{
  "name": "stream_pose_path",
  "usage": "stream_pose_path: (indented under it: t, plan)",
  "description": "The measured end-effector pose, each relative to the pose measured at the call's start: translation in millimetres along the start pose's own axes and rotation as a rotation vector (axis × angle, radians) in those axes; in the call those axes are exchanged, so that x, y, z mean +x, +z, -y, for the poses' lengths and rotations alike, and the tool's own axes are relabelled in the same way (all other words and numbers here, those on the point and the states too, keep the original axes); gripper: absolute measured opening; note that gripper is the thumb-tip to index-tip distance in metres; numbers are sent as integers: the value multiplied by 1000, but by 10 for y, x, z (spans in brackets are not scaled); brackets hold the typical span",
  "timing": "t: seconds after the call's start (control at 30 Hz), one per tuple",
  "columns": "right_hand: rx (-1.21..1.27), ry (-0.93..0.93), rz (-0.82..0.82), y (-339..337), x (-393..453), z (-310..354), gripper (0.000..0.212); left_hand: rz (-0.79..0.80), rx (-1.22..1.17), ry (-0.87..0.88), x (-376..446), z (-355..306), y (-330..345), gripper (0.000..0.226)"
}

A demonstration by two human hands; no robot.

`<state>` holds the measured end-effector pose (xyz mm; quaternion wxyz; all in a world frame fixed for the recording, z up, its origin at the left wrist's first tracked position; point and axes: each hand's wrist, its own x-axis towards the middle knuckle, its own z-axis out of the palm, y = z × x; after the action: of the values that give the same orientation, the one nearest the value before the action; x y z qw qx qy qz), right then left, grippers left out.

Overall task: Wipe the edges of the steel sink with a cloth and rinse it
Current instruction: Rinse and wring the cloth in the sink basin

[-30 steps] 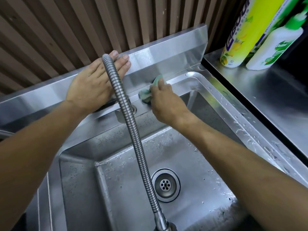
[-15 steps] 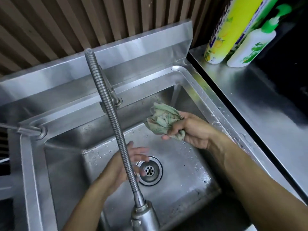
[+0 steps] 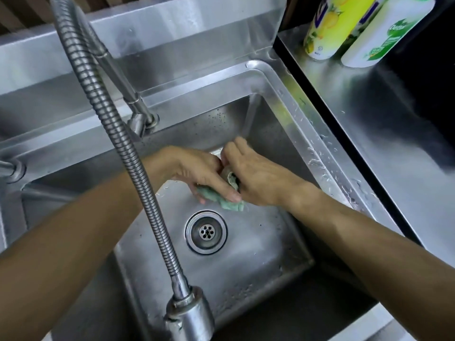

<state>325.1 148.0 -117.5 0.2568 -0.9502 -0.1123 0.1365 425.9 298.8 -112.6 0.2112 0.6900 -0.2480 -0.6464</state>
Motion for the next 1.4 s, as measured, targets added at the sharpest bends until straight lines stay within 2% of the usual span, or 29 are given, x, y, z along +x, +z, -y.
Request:
stream_pose_path:
  t: [0.03, 0.1, 0.2, 0.23, 0.3, 0.37, 0.43, 0.5, 0.53, 0.57, 0.6, 0.67, 0.7, 0.77, 0.8, 0.87, 0.9, 0.97, 1.07, 1.2, 1.27, 1.37, 1.4]
  plan:
    - [-23, -9, 2, 44, 29, 12, 42, -76, 103, -4, 44, 0, 9, 53]
    - [93, 61, 20, 9, 49, 13, 41, -351, 273, -24, 105, 58, 29, 34]
    - [444, 331, 243, -240, 103, -63, 61, -681, 400, 80, 55, 106, 119, 18]
    - [604, 395, 284, -314, 148, -109, 68, -726, 458, 148, 29, 104, 147, 18]
    - [768, 440, 421, -425, 278, -205, 76, -749, 576, 248, -8, 113, 148, 37]
    - [849, 428, 709, -459, 367, -249, 88, -785, 700, 367, -59, 131, 80, 55]
    - [1034, 365, 943, -394, 385, -335, 98, -907, 951, 613, -74, 182, -2, 54]
    - [1235, 281, 1066, -282, 402, -337, 88, -1075, 1216, 819, -61, 234, -65, 31]
    - [1258, 285, 1058, -227, 414, -281, 70, -1139, 1307, 855, -46, 264, -89, 22]
    - [1198, 320, 994, -160, 431, -212, 41, -1174, 1381, 864, -30, 301, -106, 19]
    - [1110, 372, 933, -137, 442, -107, 15, -1175, 1418, 850, -30, 326, -104, 17]
    - [793, 428, 715, -95, 459, 53, 28, -1100, 1345, 676, -72, 326, -41, 6]
    - [553, 415, 621, -85, 472, 99, 29, -1013, 1291, 483, -109, 281, 23, 2]
    - [-4, 303, 467, -99, 496, 207, 27, -833, 1155, 63, -96, 201, 129, 11]
    - [-232, 246, 410, -98, 496, 255, 25, -777, 1020, -36, -38, 209, 148, 13]
    - [-527, 118, 318, -60, 508, 285, 11, -610, 723, -86, 98, 267, 162, 15]
    - [-590, 27, 271, -20, 521, 256, 9, -510, 587, -78, 142, 317, 149, 13]
    - [-657, -109, 232, 12, 558, 212, 23, -388, 224, -85, 152, 382, 118, 30]
    - [-696, -174, 129, 35, 622, 105, 27, -249, -285, -68, 136, 466, 151, 47]
    - [-730, -250, 39, 182, 637, 13, 20, -52, -791, 25, 235, 644, 346, 32]
    - [-751, -246, -21, 344, 589, -45, 25, -31, -796, -7, 296, 689, 462, 25]
    - [-622, -21, 94, 586, 491, 33, 21, -107, -369, -131, 337, 704, 384, 17]
    - [-552, 87, 161, 610, 456, 88, 30, -122, -242, -157, 304, 671, 307, 15]
